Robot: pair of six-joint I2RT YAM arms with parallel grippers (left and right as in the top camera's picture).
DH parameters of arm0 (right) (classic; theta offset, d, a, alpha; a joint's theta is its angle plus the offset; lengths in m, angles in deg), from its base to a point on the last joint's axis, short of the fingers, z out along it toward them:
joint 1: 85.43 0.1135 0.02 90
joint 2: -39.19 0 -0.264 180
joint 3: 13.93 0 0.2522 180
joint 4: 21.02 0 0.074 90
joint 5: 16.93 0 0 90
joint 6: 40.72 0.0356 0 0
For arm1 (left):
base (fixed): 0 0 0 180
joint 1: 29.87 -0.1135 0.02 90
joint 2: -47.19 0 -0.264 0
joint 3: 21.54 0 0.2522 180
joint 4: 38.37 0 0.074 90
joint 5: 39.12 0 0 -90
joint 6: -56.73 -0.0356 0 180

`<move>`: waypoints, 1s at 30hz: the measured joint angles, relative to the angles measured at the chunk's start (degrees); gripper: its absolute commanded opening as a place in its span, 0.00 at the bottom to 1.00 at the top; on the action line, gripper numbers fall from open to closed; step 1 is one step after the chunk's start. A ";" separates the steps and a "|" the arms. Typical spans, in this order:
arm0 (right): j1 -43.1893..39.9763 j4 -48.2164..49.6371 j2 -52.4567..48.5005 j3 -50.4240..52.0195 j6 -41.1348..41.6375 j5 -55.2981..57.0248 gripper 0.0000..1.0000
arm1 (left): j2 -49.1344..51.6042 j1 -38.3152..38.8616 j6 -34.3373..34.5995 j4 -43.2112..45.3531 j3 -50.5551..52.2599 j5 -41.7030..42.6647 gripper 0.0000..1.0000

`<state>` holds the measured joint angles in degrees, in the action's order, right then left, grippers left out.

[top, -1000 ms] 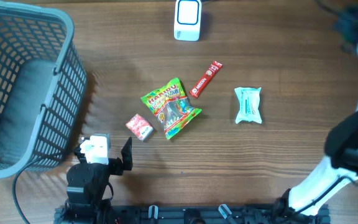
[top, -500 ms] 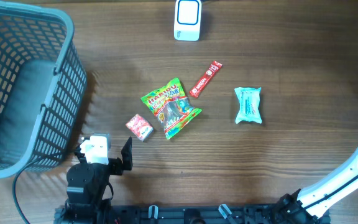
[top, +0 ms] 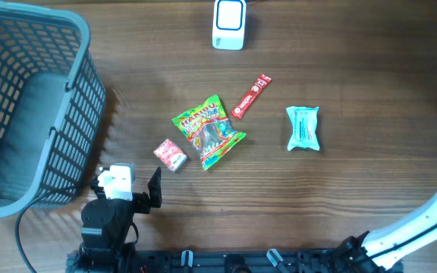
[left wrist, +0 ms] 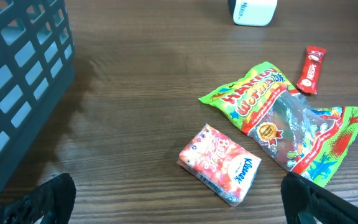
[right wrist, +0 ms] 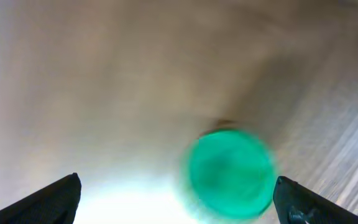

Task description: Scan the item barcode

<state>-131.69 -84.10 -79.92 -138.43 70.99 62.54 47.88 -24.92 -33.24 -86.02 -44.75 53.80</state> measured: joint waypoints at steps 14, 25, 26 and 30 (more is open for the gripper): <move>45.90 -18.86 19.69 -1.84 0.28 11.63 1.00 | 0.00 0.00 0.00 0.00 0.00 0.00 1.00; 65.92 -24.44 10.34 12.31 0.17 25.29 0.93 | 0.00 0.00 0.00 0.00 0.00 0.00 1.00; 66.88 -24.46 9.33 13.81 1.09 26.36 0.92 | 0.00 0.00 0.00 0.02 0.00 0.00 1.00; 68.52 -23.96 4.70 19.08 4.79 29.66 0.88 | 0.00 0.00 0.00 0.00 0.00 0.00 1.00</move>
<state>-63.17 -108.05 -75.22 -119.35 75.78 92.20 47.88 -24.92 -33.24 -86.02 -44.75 53.80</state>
